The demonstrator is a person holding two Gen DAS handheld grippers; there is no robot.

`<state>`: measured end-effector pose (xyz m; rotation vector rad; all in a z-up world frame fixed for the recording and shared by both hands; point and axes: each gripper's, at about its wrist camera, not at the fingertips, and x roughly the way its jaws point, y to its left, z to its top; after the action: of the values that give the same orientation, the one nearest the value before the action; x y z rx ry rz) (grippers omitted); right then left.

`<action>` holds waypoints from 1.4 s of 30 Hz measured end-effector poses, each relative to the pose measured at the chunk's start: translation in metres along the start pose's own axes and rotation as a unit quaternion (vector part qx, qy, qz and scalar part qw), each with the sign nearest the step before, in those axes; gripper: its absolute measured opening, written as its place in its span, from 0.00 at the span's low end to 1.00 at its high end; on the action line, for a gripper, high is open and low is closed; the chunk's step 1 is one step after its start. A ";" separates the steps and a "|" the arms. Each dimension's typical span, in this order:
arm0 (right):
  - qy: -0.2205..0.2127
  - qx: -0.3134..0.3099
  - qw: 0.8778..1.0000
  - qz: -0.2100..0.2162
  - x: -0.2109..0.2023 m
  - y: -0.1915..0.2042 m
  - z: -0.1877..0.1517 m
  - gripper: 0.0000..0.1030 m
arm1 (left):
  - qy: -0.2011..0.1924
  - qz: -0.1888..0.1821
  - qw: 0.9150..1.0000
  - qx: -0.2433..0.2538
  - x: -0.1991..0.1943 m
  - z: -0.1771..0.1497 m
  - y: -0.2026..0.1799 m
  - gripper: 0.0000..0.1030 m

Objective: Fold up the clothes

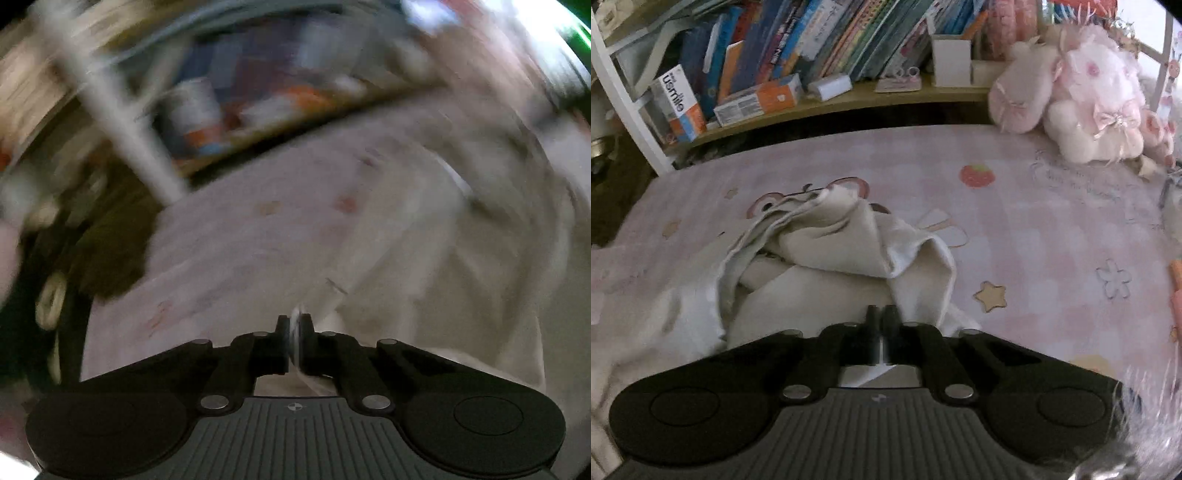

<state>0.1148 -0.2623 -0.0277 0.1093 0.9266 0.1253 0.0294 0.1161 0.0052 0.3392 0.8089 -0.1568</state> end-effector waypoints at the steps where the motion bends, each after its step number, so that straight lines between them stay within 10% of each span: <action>1: -0.022 -0.030 0.999 -0.018 -0.012 0.000 0.000 0.01 | -0.012 -0.005 0.998 -0.061 -0.006 0.006 0.026 0.04; 6: -0.111 -0.174 0.973 -0.104 -0.064 -0.006 0.000 0.01 | -0.059 0.018 0.979 -0.196 -0.038 0.005 0.106 0.04; 14: 0.027 -0.345 0.933 -0.102 -0.056 -0.020 -0.036 0.04 | 0.055 0.093 0.992 -0.070 0.003 -0.036 0.089 0.13; 17: 0.012 -0.386 0.919 -0.081 -0.070 -0.011 -0.045 0.39 | 0.046 0.105 0.993 -0.014 -0.003 -0.037 0.073 0.26; 24: -0.041 -0.521 0.852 0.021 -0.087 0.059 -0.065 0.37 | -0.061 0.058 0.986 0.147 -0.043 -0.016 0.008 0.45; 30: -0.011 -0.624 0.780 0.036 -0.038 0.102 -0.086 0.33 | -0.076 -0.024 0.961 0.264 -0.034 -0.005 -0.051 0.45; 35: 0.029 -0.616 0.785 0.050 -0.014 0.106 -0.075 0.05 | -0.042 -0.048 0.950 0.305 -0.010 -0.008 -0.068 0.45; 42: -0.053 -0.496 0.863 0.078 -0.052 0.096 -0.009 0.04 | -0.015 -0.037 0.941 0.336 0.003 -0.008 -0.076 0.45</action>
<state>0.0706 -0.1748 0.0218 -0.7644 0.6483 0.7265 0.0062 0.0483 -0.0198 0.9488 0.7207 -0.5112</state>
